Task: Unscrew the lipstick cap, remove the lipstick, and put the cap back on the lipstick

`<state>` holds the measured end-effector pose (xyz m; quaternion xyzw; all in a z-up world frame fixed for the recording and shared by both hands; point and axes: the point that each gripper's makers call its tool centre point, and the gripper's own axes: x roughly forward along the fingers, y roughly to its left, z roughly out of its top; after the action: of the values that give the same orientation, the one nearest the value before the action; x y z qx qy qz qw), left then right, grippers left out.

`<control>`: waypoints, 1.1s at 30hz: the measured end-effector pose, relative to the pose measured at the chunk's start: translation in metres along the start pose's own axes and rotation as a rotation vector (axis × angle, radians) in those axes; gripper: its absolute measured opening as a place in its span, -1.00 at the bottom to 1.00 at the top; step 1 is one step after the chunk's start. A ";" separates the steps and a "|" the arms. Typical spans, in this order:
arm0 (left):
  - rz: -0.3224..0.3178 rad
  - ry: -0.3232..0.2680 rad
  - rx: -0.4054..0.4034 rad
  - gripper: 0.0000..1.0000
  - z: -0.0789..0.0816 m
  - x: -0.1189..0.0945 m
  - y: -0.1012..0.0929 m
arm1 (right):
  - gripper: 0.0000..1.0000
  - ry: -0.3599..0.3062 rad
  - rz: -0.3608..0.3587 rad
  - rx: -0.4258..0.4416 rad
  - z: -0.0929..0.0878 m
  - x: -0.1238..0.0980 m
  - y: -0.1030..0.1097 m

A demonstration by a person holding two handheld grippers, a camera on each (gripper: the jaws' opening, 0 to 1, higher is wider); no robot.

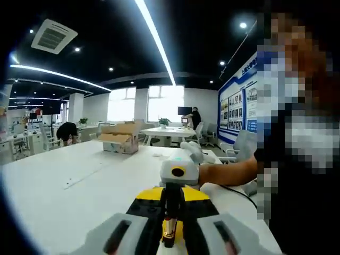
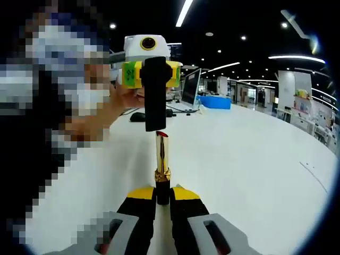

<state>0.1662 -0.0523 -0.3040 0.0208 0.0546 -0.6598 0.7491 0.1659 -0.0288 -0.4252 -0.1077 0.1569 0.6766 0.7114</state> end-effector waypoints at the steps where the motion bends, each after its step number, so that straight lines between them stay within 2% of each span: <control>1: 0.000 0.001 0.002 -0.75 0.000 0.000 0.000 | -0.80 0.001 0.000 -0.002 0.000 0.000 0.000; 18: 0.019 -0.011 -0.003 -0.75 0.001 -0.004 0.004 | -0.80 -0.002 0.001 0.002 0.000 0.000 0.003; 33: 0.027 0.014 -0.012 -0.75 -0.007 -0.002 0.009 | -0.80 -0.001 0.001 0.000 0.000 0.000 0.010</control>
<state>0.1741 -0.0487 -0.3112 0.0217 0.0634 -0.6492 0.7577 0.1564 -0.0279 -0.4248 -0.1076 0.1566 0.6771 0.7110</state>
